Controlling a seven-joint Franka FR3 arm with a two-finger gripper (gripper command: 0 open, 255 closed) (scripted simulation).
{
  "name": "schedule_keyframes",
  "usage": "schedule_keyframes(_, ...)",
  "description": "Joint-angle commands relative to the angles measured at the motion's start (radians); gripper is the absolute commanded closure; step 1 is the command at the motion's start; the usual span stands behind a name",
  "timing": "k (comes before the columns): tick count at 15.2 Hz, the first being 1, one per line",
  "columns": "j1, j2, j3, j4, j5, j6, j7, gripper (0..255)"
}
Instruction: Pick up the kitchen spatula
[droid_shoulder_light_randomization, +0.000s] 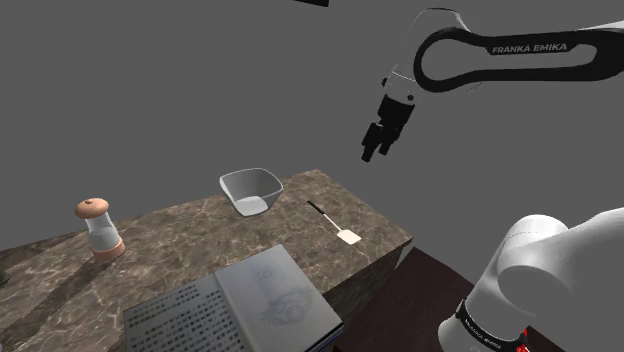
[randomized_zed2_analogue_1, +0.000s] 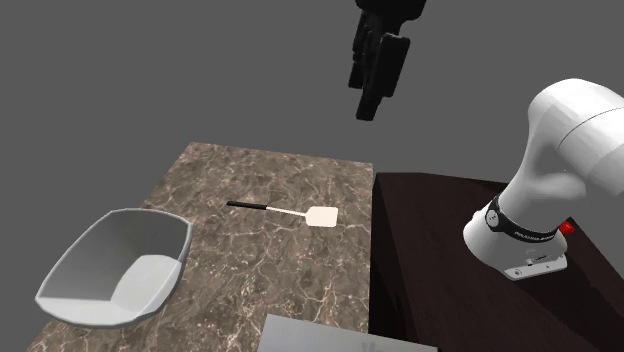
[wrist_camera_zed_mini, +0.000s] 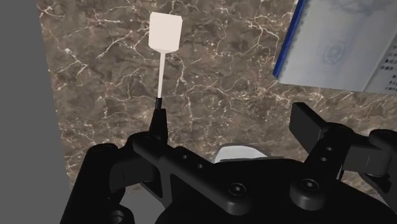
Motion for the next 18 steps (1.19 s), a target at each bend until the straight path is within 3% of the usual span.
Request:
schedule_keyframes(1, -0.004, 0.048, 0.004, -0.022, -0.001, 0.065, 0.011, 0)
schedule_keyframes(9, -0.027, 0.289, 0.000, -0.058, -0.014, 0.315, 0.037, 0)
schedule_keyframes(18, -0.050, 0.619, -0.012, 0.000, -0.027, 0.557, 0.069, 0)
